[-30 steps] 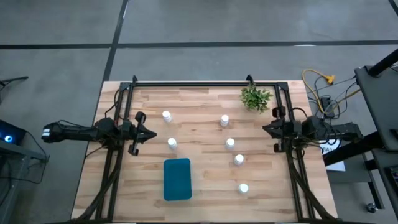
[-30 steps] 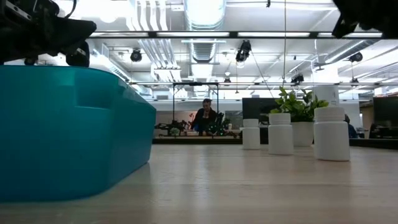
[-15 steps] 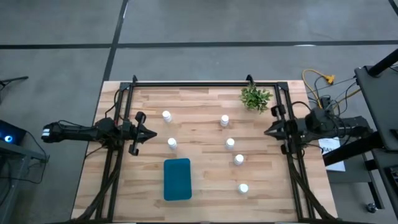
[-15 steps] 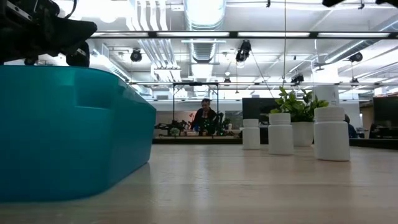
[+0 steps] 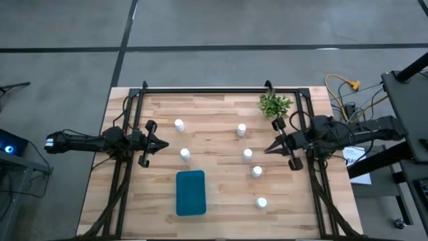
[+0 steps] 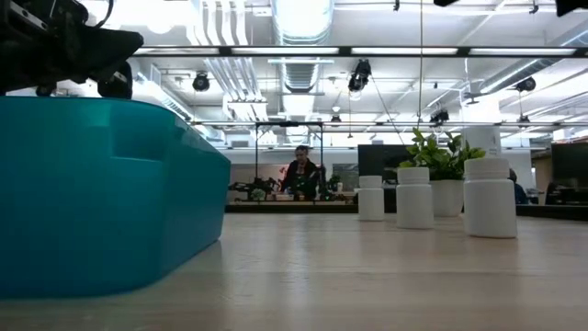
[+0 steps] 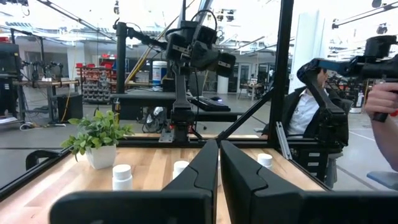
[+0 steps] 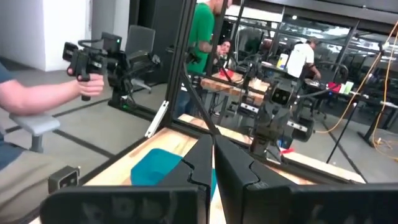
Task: Pick and place pill bottles into a basket
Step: Put the white pill bottle into the blue bin
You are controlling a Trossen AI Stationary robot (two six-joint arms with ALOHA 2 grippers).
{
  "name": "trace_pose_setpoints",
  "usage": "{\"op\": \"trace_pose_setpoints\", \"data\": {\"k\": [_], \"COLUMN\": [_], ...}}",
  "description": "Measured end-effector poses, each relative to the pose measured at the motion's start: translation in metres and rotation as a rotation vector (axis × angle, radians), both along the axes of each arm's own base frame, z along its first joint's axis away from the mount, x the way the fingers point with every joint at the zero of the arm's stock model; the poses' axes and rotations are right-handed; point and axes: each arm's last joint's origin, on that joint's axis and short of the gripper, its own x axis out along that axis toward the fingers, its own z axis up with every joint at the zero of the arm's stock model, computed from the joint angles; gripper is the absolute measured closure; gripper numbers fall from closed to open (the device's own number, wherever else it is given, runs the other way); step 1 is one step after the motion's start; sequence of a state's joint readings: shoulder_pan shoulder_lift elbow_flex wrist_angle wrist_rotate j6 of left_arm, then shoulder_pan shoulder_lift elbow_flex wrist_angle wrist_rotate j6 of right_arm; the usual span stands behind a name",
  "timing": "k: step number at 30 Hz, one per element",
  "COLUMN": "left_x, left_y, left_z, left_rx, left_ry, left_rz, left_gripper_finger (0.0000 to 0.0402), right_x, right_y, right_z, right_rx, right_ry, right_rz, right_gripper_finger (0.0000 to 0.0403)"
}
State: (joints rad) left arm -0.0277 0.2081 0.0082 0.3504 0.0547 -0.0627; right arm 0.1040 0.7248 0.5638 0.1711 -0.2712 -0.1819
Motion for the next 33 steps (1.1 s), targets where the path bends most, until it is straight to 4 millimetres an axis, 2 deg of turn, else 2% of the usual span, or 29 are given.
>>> {"op": "trace_pose_setpoints", "data": {"k": [5,15,22,26,33], "left_x": [0.000,0.000,0.000,0.001,0.002], "left_y": [0.000,0.000,0.000,0.000,0.000], "left_z": [0.000,0.000,0.000,-0.001,-0.002], "left_rx": [0.000,0.000,0.000,0.000,0.000], "left_ry": [0.000,0.001,0.002,0.011,0.027], "left_rz": [0.000,-0.001,-0.001,-0.001,-0.001], "left_gripper_finger": [0.0402,0.0402,0.0402,0.0402,0.0402], "right_x": [0.010,0.012,0.017,0.020,0.019], "right_y": [0.003,0.008,0.018,0.026,0.045], "right_z": [0.013,0.042,0.061,0.058,0.034], "right_rx": [-0.031,-0.034,-0.017,-0.024,-0.057], "right_ry": [0.085,0.471,0.627,0.754,0.874], "right_rz": [0.009,0.030,0.061,0.082,0.148], "right_gripper_finger": [0.0394,0.0394,0.0394,0.0394,0.0394]}}
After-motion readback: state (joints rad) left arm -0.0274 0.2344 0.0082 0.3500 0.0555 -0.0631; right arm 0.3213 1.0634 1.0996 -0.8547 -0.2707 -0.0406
